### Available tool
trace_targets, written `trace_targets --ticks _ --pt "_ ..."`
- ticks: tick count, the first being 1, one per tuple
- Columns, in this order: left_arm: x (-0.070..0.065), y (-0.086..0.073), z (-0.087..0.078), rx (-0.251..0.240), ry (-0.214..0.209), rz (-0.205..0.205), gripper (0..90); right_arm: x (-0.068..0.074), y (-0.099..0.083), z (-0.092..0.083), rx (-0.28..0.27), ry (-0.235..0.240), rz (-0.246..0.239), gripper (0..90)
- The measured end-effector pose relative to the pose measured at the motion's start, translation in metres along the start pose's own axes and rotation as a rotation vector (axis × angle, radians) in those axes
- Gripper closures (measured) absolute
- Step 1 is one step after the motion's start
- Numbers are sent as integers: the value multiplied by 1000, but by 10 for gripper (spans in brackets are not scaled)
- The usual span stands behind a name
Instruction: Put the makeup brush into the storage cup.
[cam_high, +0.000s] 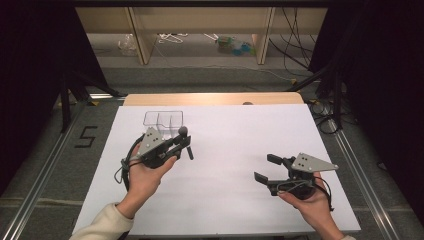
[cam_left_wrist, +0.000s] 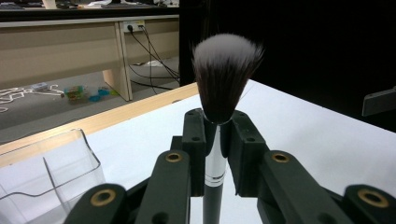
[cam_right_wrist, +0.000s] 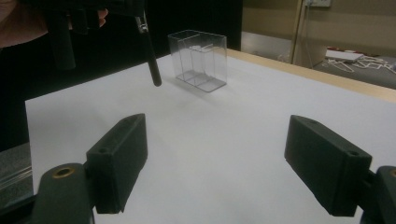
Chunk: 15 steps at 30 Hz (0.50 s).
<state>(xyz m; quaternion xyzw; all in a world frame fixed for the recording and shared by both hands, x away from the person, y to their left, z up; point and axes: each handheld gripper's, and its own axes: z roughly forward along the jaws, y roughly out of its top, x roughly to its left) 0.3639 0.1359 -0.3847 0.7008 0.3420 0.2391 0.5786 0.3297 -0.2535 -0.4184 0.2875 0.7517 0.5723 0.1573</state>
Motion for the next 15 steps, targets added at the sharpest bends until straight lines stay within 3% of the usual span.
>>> trace_targets --ticks 5,12,15 --pt "3 1 -1 3 10 -2 779 1 -1 0 1 15 21 221" --pt "6 2 -2 4 20 -3 779 -1 -1 1 -15 2 -7 221" --pt "7 2 -2 6 24 -1 779 0 -1 -1 13 4 10 221"
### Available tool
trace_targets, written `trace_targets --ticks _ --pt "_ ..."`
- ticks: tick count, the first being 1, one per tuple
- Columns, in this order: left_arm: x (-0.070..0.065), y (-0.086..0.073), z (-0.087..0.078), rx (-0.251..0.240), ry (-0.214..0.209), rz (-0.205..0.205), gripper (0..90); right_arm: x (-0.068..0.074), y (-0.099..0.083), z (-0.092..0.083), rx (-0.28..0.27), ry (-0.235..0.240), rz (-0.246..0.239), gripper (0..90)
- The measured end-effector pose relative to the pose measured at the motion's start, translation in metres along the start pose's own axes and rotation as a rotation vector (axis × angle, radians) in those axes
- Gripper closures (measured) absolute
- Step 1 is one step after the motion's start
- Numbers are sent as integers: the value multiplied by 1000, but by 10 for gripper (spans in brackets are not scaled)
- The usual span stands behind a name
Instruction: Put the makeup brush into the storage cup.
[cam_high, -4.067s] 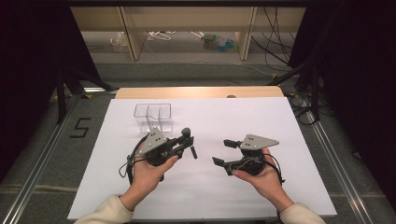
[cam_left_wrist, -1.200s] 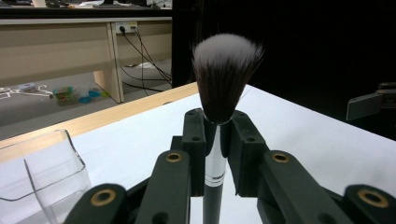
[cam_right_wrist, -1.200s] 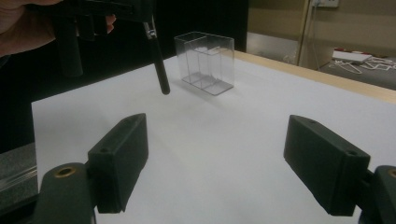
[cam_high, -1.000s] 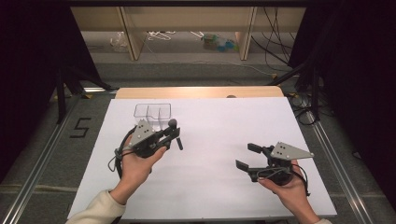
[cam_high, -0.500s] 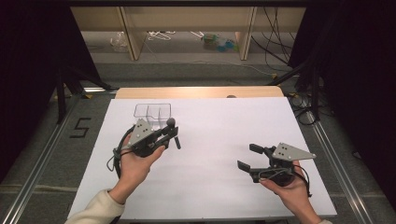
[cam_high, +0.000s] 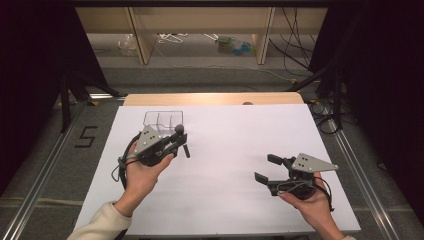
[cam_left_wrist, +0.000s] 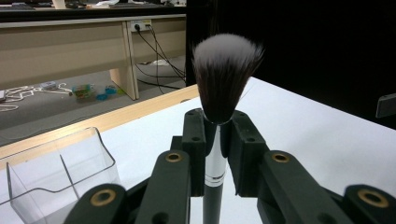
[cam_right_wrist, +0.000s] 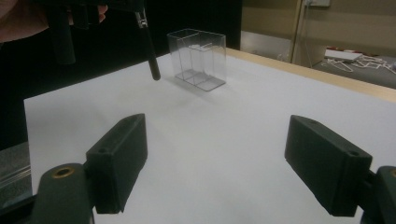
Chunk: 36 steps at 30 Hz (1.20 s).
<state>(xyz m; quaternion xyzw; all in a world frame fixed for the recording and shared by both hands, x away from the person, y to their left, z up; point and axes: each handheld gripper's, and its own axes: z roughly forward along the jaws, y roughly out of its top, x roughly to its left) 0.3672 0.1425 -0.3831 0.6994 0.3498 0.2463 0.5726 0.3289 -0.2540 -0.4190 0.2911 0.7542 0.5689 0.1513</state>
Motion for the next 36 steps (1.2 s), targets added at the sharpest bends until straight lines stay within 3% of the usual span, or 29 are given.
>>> trace_targets --ticks 1,4,5,6,9,10,18,26,29,30,36 --pt "0 0 0 1 1 -6 779 0 1 -2 27 -9 -4 221" --pt "1 0 0 4 4 4 779 0 0 0 0 0 1 221" --pt "2 0 -1 4 4 2 778 0 1 -2 27 -10 -4 221" --pt "2 1 -1 2 5 -5 779 0 0 0 -4 7 4 221" --pt "4 1 -1 1 10 3 779 0 0 0 -3 7 5 221" --pt "4 1 -1 2 10 3 778 -2 0 1 -18 0 -21 221" --pt "6 2 -2 6 17 3 778 -2 -1 2 -16 -4 -19 221" --pt "8 2 -2 9 19 -2 778 0 -1 2 -3 10 14 221" --pt "9 2 -2 11 22 7 778 -2 -2 3 -19 2 -14 221" --pt "9 2 -3 12 23 7 778 -2 -1 1 -1 -3 -18 221" --pt "11 2 -2 13 27 -3 778 -2 -2 3 -2 -2 -18 221"
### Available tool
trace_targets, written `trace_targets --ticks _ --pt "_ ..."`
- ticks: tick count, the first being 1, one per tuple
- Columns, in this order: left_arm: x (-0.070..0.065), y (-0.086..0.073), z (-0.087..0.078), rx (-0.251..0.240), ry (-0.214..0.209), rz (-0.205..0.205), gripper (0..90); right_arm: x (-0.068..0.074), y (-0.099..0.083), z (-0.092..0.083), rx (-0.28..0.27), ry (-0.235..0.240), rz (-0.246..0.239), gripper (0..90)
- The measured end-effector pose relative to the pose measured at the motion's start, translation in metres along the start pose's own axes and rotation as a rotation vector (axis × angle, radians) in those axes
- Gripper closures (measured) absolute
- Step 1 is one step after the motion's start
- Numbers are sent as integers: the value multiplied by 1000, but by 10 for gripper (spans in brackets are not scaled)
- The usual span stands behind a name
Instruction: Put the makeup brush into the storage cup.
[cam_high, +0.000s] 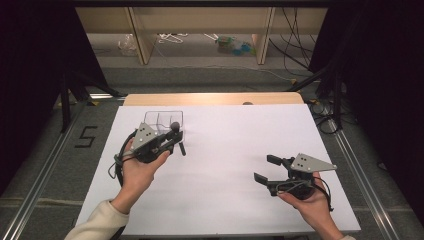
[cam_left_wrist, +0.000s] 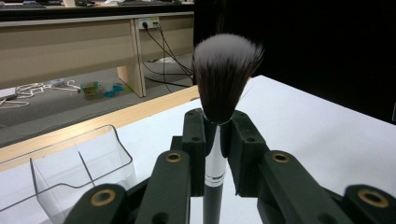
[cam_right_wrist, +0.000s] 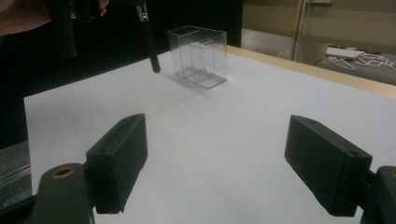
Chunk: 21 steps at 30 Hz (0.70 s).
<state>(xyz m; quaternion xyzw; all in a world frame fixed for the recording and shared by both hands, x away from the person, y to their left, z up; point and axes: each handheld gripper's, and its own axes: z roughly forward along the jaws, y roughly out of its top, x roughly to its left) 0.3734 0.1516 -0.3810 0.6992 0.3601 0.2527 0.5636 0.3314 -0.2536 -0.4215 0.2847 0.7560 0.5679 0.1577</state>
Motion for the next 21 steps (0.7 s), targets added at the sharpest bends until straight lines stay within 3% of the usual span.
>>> trace_targets --ticks 5,6,21 --pt "1 0 1 2 2 -5 778 2 0 0 15 7 20 221" --pt "2 0 1 3 3 -4 778 1 0 1 5 1 3 221" --pt "7 2 0 3 17 -9 778 1 0 1 11 5 7 222"
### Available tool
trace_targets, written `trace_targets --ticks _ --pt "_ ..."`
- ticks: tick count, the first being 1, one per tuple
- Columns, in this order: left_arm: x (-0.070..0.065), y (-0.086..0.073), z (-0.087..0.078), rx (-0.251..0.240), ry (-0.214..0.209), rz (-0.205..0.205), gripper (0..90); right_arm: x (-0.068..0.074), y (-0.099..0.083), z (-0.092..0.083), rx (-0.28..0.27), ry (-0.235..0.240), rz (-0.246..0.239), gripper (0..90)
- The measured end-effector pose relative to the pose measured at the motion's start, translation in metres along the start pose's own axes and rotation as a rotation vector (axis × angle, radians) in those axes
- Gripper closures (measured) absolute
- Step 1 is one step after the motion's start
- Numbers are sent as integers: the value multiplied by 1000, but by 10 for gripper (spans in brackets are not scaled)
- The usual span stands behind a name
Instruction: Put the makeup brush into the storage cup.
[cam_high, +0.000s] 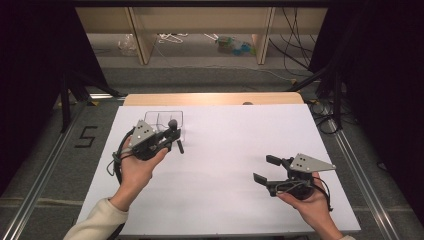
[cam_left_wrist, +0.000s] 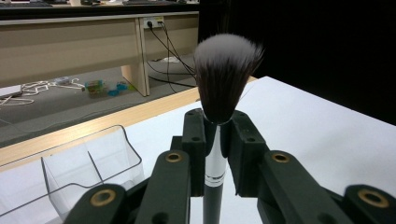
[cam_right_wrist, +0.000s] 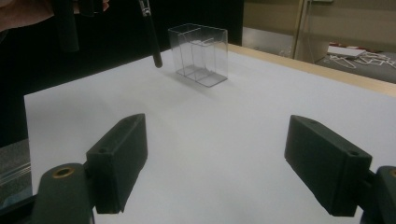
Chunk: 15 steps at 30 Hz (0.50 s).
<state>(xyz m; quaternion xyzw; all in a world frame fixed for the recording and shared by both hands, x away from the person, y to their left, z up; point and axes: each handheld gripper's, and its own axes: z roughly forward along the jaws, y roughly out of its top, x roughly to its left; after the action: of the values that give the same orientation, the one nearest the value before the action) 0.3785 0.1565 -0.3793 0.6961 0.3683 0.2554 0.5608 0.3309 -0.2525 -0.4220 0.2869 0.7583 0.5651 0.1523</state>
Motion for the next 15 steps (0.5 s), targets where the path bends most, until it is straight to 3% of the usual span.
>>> trace_targets --ticks 3,4,11,15 --pt "1 0 0 -1 1 1 778 1 -1 1 2 12 14 221" --pt "1 0 0 -1 2 -3 778 0 0 0 -3 -2 -6 221" --pt "3 0 0 0 5 -3 778 -1 -1 1 -10 1 -7 221" --pt "3 1 0 -1 6 -4 778 1 -1 0 11 3 9 221"
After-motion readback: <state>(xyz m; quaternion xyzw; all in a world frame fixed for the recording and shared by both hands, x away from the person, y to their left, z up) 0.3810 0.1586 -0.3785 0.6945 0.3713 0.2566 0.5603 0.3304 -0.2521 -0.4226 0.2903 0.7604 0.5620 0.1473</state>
